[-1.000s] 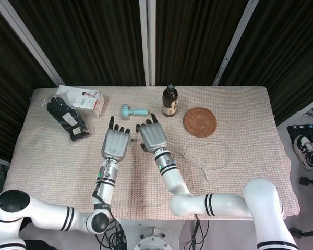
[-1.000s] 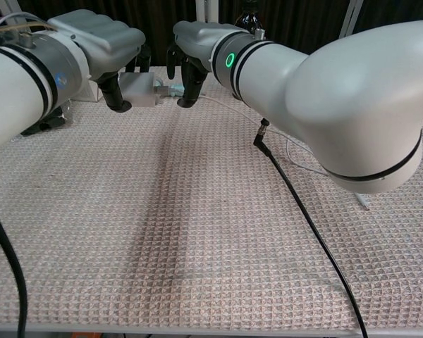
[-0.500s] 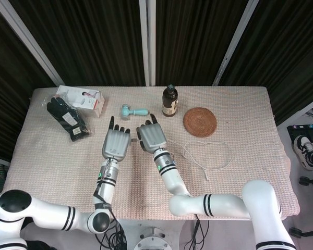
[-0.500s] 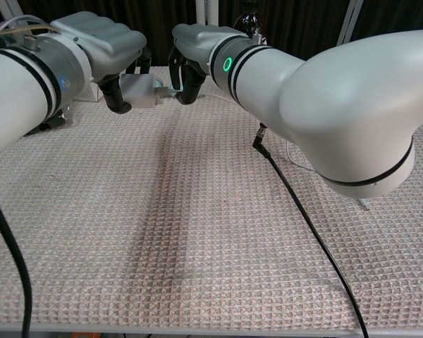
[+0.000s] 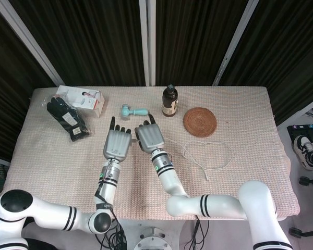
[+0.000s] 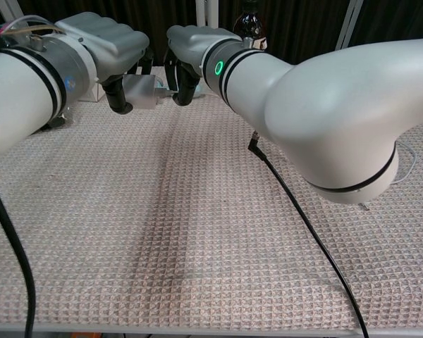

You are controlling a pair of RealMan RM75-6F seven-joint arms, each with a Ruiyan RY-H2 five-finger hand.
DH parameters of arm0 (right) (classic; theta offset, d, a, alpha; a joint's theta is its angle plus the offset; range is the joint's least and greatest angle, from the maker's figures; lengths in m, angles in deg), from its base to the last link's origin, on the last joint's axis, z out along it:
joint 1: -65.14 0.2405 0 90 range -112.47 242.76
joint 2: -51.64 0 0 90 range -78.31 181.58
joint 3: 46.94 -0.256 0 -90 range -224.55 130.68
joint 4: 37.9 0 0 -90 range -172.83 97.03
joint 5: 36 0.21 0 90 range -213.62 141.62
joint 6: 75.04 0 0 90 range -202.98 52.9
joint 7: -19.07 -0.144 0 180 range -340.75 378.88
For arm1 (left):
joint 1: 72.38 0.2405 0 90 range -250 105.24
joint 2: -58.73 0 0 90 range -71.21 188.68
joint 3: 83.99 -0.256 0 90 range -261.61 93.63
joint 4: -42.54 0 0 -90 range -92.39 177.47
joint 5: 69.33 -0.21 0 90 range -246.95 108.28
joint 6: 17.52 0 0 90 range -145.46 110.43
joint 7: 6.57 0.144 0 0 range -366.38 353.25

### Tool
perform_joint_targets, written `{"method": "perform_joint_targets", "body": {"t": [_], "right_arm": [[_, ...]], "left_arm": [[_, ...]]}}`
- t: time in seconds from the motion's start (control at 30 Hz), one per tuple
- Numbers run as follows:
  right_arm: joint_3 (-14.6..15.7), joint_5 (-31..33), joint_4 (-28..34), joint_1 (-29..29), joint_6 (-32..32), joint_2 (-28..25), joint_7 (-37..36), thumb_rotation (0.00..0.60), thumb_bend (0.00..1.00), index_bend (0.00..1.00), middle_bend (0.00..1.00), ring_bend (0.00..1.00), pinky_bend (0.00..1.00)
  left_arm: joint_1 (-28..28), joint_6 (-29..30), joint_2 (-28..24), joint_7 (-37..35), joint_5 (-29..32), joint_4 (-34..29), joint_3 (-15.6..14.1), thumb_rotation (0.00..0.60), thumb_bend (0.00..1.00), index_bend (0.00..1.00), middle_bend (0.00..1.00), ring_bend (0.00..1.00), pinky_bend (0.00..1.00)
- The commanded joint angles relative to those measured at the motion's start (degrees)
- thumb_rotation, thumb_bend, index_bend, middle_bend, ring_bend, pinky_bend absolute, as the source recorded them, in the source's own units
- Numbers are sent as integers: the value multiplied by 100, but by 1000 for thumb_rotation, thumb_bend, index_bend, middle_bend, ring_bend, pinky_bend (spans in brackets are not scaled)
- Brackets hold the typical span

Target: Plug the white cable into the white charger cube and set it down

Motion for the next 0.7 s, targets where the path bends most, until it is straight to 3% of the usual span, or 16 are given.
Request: {"method": "perform_joint_targets", "body": {"t": [0.03,0.13,0.27,0.4,0.7], "right_arm": [[5,-12,-5,-6,-4,5,8,600,327,599,438,247,0],[20,-19,44,-55,5,-35,-2,600,299,527,433,243,0],[57,-30,211,-180,-8,-179,-38,600,92,267,367,194,0],[115,-51,445,-319,-68,-362,-48,600,36,128,332,175,0],[545,-678,1749,-988,-542,-1498,-95,600,28,90,309,154,0]], "left_arm": [[8,-4,-5,-15,-4,3,0,600,345,430,458,257,58],[39,-13,-33,-68,-17,7,-7,600,345,430,458,257,58],[127,-38,-105,-229,-104,6,-51,600,345,430,453,256,61],[223,-88,-199,-410,-201,-30,-93,600,345,430,449,256,62],[570,-735,-426,-1065,-198,244,-413,600,345,428,444,256,59]]}}
